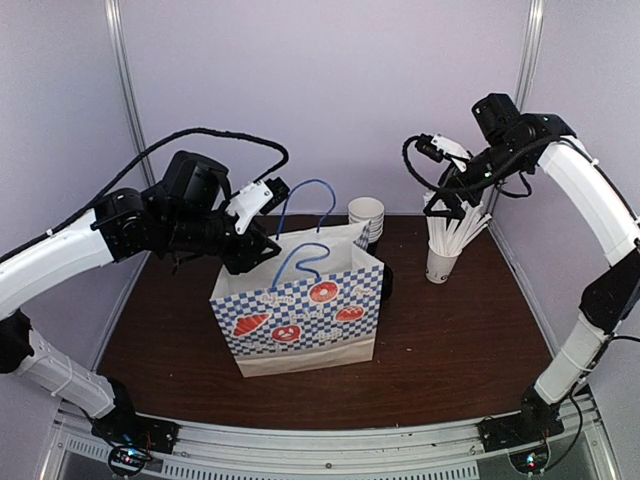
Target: Pack the takeout coffee
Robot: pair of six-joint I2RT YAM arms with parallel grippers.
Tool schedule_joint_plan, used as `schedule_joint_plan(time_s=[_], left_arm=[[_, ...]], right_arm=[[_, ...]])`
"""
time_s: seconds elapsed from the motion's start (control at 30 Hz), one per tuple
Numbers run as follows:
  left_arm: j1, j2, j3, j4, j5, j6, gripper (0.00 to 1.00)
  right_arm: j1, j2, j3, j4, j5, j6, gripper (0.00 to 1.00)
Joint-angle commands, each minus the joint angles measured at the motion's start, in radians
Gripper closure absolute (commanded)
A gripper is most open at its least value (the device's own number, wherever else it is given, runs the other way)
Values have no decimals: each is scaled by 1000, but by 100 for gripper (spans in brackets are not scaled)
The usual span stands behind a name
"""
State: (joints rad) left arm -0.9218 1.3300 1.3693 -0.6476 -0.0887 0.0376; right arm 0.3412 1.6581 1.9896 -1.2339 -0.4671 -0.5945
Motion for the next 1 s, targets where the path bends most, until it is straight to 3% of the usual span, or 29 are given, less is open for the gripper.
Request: schedule_joint_plan(time_s=[0.0,0.17,0.5,0.63,0.83,0.97], left_arm=[[0,16,62,43,-12,17,49],[6,-21,129,24,-66,34,32],[127,-171,87,36,-277,49,17],[178,-188,43,-1,-353,-69,19],[187,-230,-45,-5,-297,-228,32],[187,-249,-79,-6,-276,-265,35]], right_arm=[[-29,-64,-35,24,4,24,0],[-121,-107,-47,66,-58,101,0],[-314,-222,-211,157,-66,217,1],[-397,-250,-329,218,-14,293,11],[-485,-285,-482,295,-45,324,29],[-494,-269,-558,355,-71,339,39]])
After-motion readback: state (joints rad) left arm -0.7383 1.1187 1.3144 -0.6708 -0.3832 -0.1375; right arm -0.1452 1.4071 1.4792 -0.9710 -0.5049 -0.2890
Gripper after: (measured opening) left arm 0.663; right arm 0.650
